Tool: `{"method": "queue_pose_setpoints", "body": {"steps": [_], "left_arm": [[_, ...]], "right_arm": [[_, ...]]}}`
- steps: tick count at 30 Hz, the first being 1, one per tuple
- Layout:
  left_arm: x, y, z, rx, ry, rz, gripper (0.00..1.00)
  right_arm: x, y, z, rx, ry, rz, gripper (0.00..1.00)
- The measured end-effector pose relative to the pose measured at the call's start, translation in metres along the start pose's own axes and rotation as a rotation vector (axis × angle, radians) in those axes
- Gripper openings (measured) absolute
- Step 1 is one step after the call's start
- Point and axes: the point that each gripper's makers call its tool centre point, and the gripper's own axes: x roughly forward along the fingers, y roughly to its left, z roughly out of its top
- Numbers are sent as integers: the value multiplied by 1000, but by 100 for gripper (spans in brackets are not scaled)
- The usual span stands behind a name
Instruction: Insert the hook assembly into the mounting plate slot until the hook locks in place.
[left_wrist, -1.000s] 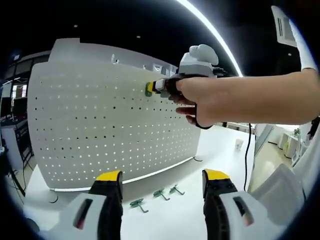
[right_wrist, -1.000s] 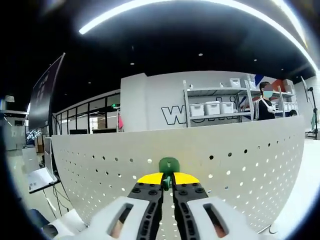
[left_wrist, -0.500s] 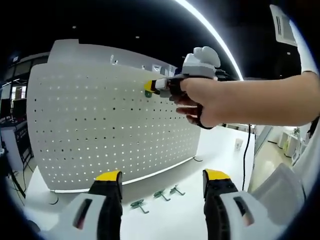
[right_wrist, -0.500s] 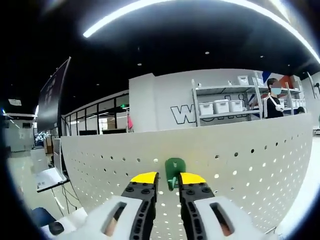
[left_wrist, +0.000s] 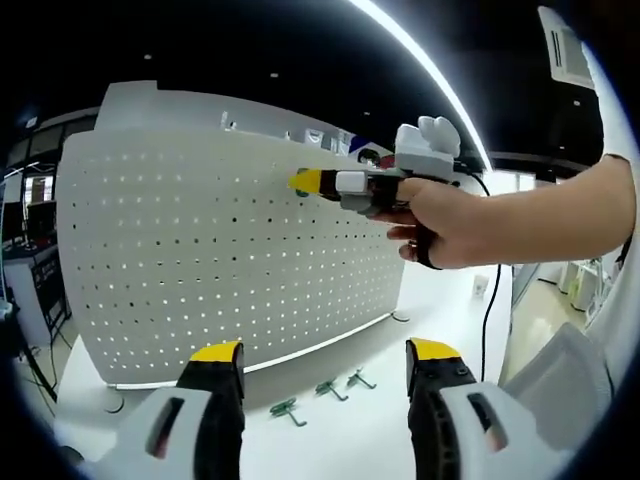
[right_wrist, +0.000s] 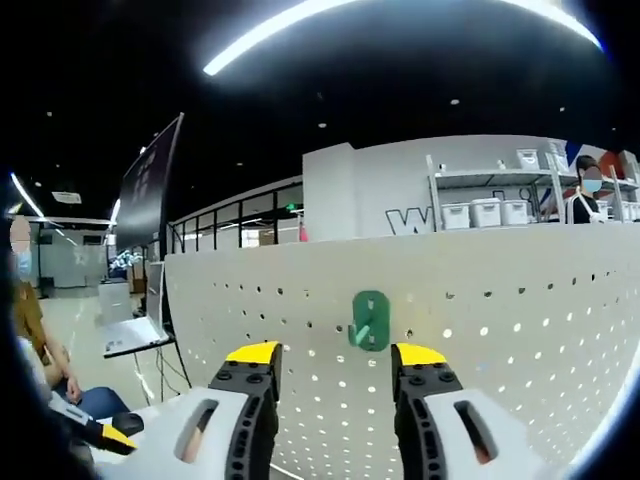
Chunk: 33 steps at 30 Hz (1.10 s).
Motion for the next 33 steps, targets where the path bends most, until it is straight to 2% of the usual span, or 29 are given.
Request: {"method": "queue_pose_setpoints", "body": {"steps": [3, 7, 11, 13, 16, 18, 19, 25, 33], "left_arm": [[-1, 0, -1, 4, 0, -2, 68], [-1, 1, -2, 3, 3, 1, 68], [-1, 2, -1, 6, 1, 2, 68], [-1, 3, 0, 6, -1, 4, 68], [-2, 4, -1, 12, 1, 3, 69], [-2, 3, -2, 19, 5, -7, 69], [-3, 4, -3, 20, 6, -7, 69], [-4, 4, -3, 47, 14, -25, 70], [-4, 7, -3, 39, 13, -25, 71]], "right_arm": [[-2, 5, 1, 32, -18, 43, 52], [-2, 5, -1, 3, 3, 44, 52], [-7, 3, -1, 27, -7, 50, 52], [-11, 4, -5, 10, 2, 65, 53], [-20, 7, -5, -4, -16, 102, 53], [-26, 8, -8, 59, -22, 133, 53], [-30, 4, -10, 72, -16, 125, 54], [-48, -2, -19, 47, 0, 138, 54], [-67, -4, -31, 26, 27, 165, 56]]}}
